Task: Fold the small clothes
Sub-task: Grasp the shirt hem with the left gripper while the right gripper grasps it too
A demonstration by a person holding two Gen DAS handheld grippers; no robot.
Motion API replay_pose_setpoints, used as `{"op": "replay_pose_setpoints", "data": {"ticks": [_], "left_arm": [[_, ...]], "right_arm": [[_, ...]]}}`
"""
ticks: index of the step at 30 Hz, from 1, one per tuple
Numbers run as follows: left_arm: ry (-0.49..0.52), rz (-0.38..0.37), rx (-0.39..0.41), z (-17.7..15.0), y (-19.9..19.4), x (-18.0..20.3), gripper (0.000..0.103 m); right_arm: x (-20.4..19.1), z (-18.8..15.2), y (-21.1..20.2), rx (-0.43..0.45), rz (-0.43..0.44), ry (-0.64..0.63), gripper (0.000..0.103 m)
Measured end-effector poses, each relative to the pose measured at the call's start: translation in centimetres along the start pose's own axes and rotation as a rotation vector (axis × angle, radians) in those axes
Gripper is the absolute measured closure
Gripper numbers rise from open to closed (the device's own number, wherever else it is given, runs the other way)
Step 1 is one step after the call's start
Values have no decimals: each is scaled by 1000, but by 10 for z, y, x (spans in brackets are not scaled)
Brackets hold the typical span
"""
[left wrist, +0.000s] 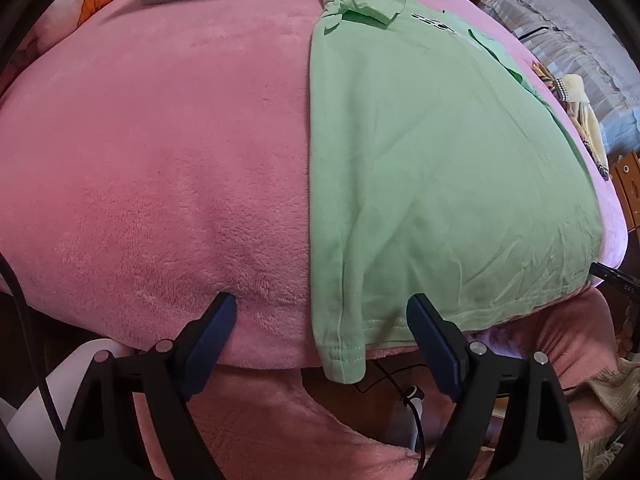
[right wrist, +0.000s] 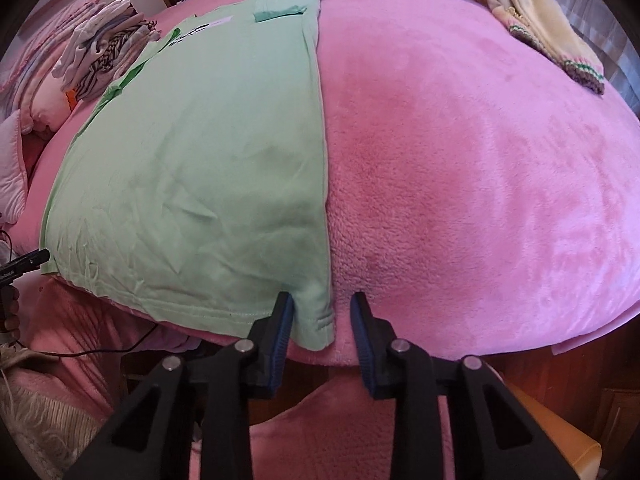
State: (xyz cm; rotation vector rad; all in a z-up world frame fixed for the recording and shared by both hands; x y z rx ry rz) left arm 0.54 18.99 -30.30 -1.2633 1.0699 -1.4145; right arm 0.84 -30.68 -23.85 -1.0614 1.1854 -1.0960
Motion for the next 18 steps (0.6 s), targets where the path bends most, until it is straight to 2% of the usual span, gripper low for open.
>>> {"op": "replay_pose_setpoints", "data": {"ticks": [5,7,12,18], "left_arm": [[11,-10,-21,-13,1,-8,29],[27,-12,-30,-15,4,-7,37],[26,-39,-38,-20,7,-16,40],[-14,-71,-36,-24,3,-40,62]], "right_arm": [[-1,-1,3,-14,30,-12,80],[-4,-1,4,-21,34,-26,83],[-4,-1,5,-23,43,-29,85],[0,-2,5,-21,65,-15,88]]}}
Point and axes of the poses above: each gripper's, at about its wrist camera, not at the fingertips, and y roughly the way its jaws point, x to its right, z to its top, the point moved 3 cm from there along y, roughly the way its jaws point, and after that the axes turned 14 degrees about -x, right-handed, at the moved point
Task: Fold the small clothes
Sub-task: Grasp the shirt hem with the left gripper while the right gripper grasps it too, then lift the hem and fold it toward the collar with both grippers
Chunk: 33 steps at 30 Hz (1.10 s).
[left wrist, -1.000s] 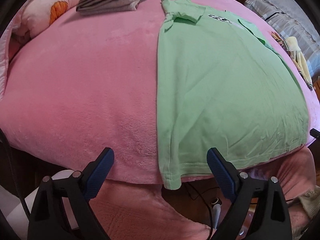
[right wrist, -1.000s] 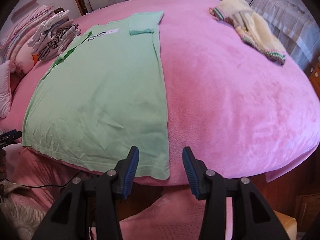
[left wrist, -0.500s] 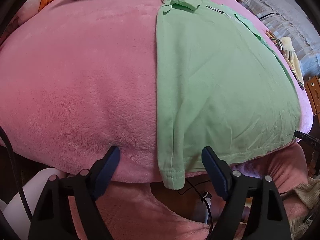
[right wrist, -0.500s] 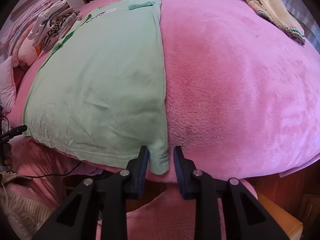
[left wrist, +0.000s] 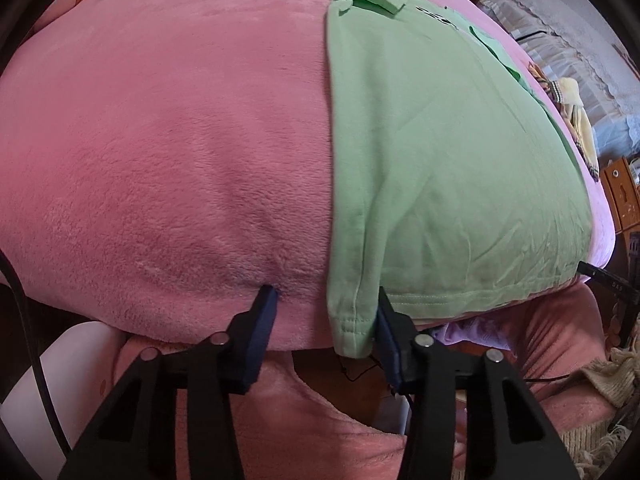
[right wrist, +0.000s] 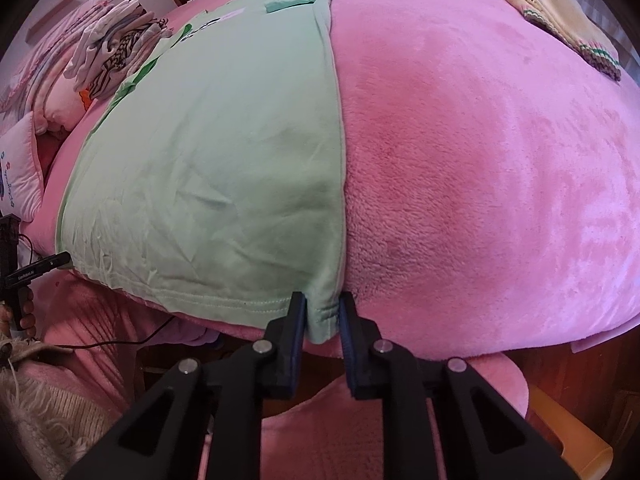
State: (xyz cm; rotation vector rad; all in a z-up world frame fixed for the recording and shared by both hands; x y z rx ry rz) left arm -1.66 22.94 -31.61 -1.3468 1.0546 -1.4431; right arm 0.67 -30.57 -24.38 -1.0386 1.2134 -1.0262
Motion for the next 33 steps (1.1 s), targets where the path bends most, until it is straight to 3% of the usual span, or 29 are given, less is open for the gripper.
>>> {"op": "replay_pose_setpoints", "data": {"ticks": [4,8,18,20,22,23,25,33], "left_arm": [[7,-28,-23,-4,0,-1,79],[44,-11,-40,-6,3,7,79],[-5,-13,-65,3,11,13,78],[-12,-8,-61,1,13,16,82],[-18,-15,-67,1,14,17,96],[-21,-16,-64,1,13,19,96],[-16,-10,-57,0,11,22,97],[-32,-188,25,6,-20,32,99]], "right_arm": [[-2,-1,0,-1,-1,-10,90],[-3,-1,0,-3,3,-20,90],[-3,-1,4,-7,5,1,89],[-3,0,4,-4,20,7,87],[-3,0,3,0,25,-4,91],[-5,-1,2,0,28,-14,96],[-7,-1,0,4,26,-23,98],[-15,1,-37,109,89,-37,98]]}}
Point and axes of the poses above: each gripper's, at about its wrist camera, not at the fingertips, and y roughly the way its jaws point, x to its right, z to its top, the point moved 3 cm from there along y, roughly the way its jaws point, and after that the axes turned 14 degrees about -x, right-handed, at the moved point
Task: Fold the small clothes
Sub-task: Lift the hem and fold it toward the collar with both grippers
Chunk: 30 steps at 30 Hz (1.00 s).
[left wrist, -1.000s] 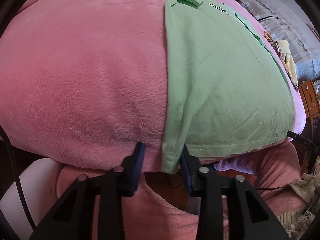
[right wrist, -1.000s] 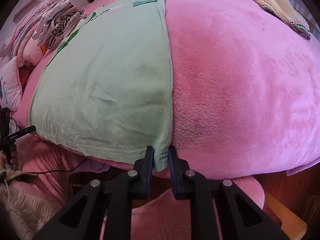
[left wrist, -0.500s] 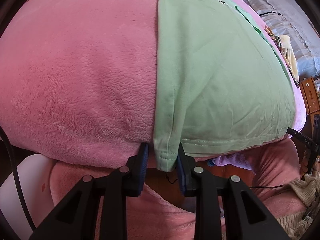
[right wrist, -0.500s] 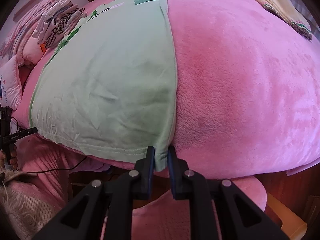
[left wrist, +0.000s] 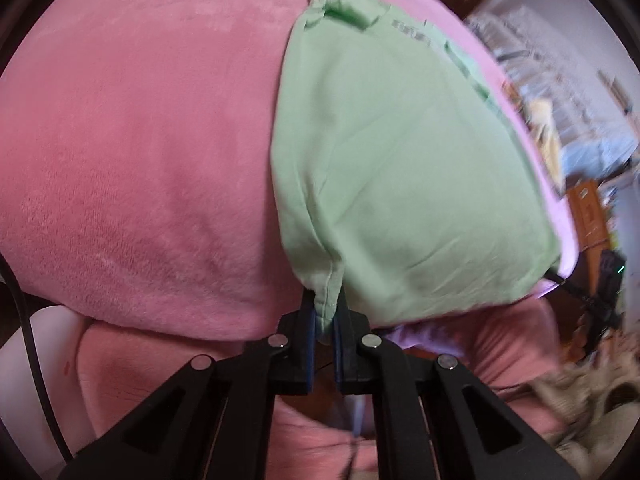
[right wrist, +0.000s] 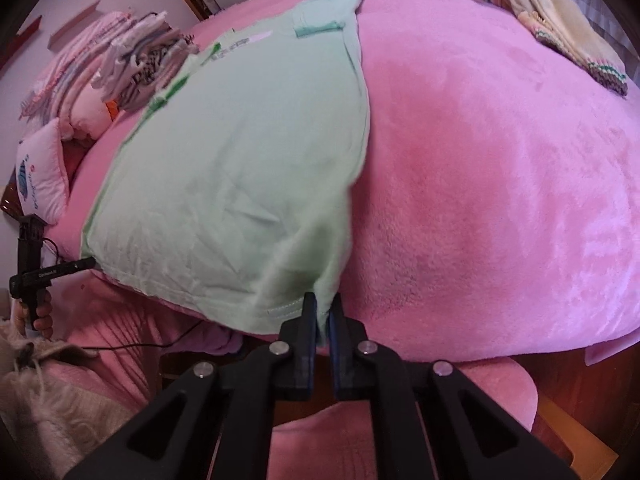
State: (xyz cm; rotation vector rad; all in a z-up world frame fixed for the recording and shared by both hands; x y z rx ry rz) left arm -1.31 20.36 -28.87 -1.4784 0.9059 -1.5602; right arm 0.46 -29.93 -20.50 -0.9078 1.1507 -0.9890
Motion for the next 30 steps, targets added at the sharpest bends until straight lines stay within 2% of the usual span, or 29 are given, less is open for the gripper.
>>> {"op": "replay_pose_setpoints", "data": {"ticks": [3,6,13,21,24,30], "left_arm": [[-27,-53,47,13,-19,6,100],[-50,-76,114,31,-45,18,100],[-134,-42,210,104,-92,44,100],[-172,41,277,225,-115,67,100],[-168,82,288,274,-112,76,100],[-173,174,293,352,-96,82,100]], "right_arm": [[-9,13,-25,81,32,-4,98],[-20,29,-50,149,29,-12,98],[-43,87,-99,262,-43,-37,98],[-41,196,-106,275,-141,-7,98],[-36,236,-101,274,-162,13,98],[-16,317,-78,256,-193,59,98]]}}
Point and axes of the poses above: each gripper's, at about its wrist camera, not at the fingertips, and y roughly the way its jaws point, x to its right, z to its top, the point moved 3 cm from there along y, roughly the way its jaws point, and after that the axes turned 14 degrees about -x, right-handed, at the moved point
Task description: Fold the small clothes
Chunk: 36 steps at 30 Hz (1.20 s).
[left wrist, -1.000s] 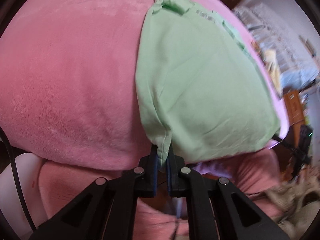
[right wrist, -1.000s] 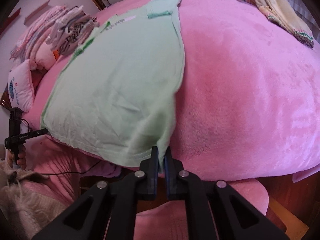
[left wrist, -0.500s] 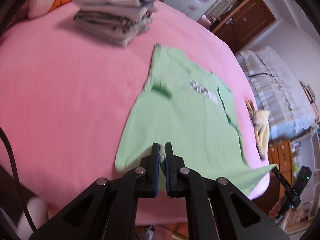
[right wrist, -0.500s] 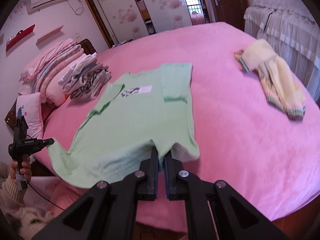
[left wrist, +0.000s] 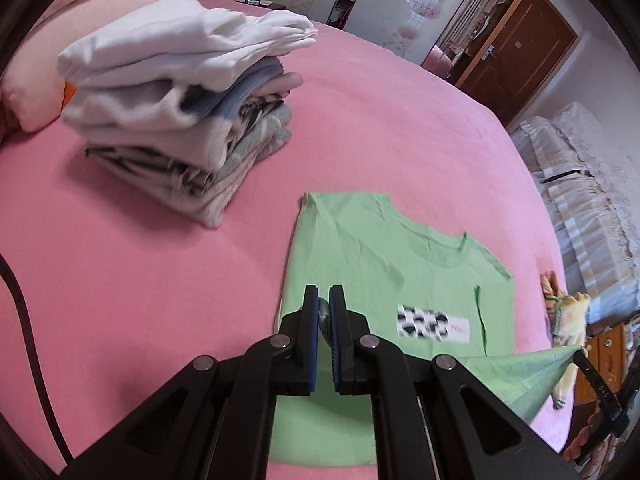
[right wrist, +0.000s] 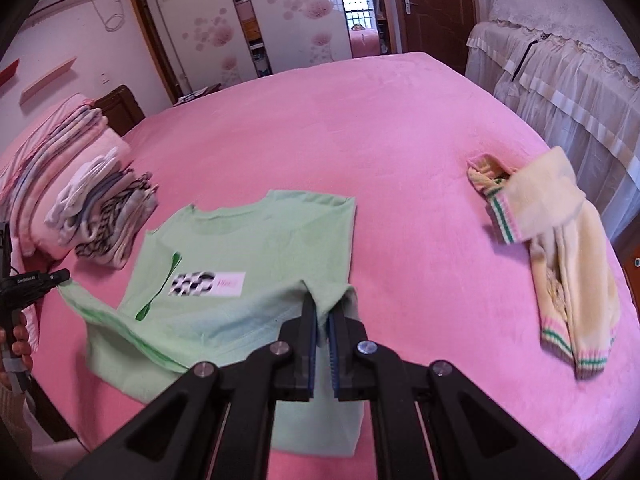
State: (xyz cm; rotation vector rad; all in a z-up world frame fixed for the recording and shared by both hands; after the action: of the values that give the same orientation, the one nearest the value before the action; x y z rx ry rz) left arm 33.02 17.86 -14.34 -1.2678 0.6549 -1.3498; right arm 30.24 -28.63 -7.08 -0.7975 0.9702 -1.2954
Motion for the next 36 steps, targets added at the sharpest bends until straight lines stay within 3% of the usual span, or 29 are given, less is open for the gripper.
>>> {"op": "replay_pose_setpoints", "data": {"ticks": [11,20,23,26,29,36], "left_arm": [[-67,101,13,80,74,2,100],[-105,146,87,121,87,-3,100],[-54,156,65,122,95,3,100],[59,167,-1,114,103,12,100],[178,198,-48,103,102,12,96],[396,184,-135,66,100,16,86]], "right_arm": [[5,76,93,-64,-21,32,98],[2,112,131,-67,-23,54,98],[-1,118,141,-84,-28,49,98],[-5,118,149,-97,-42,36,98],[-9,116,152,-105,-60,14,98],[-5,111,155,-147,-47,29,94]]}}
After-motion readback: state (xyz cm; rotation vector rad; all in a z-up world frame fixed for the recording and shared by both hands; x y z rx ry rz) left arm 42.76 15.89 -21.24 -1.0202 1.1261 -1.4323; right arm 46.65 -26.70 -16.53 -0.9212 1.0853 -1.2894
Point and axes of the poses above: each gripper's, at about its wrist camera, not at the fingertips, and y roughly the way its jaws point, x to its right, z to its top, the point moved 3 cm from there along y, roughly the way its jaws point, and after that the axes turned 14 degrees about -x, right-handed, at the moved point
